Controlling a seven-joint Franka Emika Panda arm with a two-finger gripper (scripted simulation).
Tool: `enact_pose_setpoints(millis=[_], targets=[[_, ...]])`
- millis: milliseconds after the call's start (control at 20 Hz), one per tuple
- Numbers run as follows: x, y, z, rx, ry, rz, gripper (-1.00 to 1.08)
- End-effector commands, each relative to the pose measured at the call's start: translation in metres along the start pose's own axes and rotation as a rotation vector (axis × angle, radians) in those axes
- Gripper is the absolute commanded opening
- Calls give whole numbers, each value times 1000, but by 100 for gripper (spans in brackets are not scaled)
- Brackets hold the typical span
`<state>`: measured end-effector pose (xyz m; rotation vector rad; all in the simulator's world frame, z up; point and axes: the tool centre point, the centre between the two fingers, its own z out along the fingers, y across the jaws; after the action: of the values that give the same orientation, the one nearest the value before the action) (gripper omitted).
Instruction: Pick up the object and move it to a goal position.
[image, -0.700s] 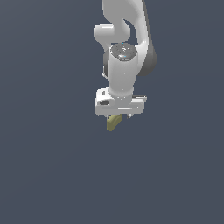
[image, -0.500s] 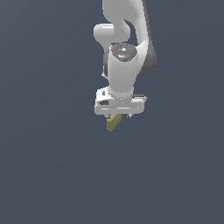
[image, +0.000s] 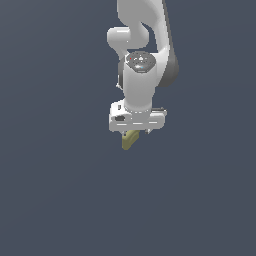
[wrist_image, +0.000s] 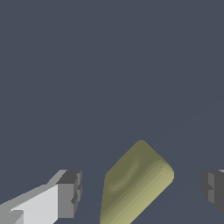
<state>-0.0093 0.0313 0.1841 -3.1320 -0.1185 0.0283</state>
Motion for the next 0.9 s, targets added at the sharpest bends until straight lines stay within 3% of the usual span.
enact_pose_setpoints(millis=[0,450,850], targets=[[-1,0,0,0,0,7,100],[-8,1,6,-1,2,110,100],[-23,3,16,-3,6,291,100]])
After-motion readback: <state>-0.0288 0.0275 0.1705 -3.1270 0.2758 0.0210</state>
